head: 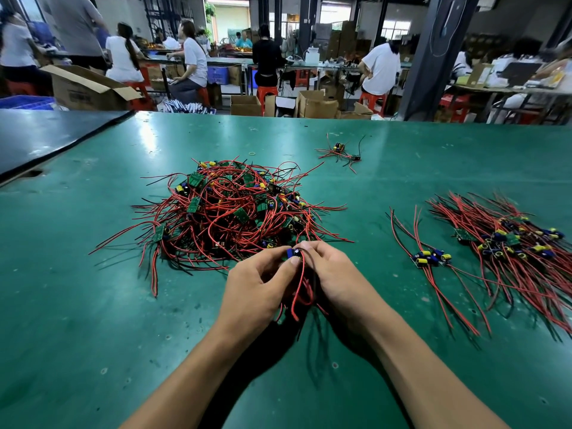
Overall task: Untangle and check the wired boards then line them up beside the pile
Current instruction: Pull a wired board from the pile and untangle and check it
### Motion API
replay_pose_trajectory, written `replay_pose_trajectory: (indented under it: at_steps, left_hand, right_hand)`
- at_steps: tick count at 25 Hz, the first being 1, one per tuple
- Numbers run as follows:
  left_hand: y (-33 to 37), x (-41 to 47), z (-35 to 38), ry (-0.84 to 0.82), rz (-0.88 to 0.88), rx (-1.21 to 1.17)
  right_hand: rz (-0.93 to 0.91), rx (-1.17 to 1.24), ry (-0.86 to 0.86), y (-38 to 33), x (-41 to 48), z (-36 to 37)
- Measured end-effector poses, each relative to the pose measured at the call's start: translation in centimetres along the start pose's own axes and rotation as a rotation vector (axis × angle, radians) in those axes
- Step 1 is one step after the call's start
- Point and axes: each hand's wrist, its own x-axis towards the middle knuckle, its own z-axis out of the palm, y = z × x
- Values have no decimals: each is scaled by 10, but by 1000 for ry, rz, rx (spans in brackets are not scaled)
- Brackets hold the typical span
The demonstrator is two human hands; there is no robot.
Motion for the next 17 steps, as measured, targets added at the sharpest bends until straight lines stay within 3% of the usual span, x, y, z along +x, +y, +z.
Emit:
replay_pose_trajectory:
  at_steps: [4,9,13,17]
  left_hand:
    - [1,1,-4,69,7,-79]
    - [4,5,-10,114,-74,-260]
    - [10,3,-9,27,-62,-263]
    - [13,-1,-9,-130,-85,-208]
  right_hand:
    - [-76,-228,-16,0,0,-9]
    - [-228,-292,-126,-3,-4,-18]
    - [-297,-175,-172,-5,-4,-22]
    - [-266,-70,-63,-10,-3,-29]
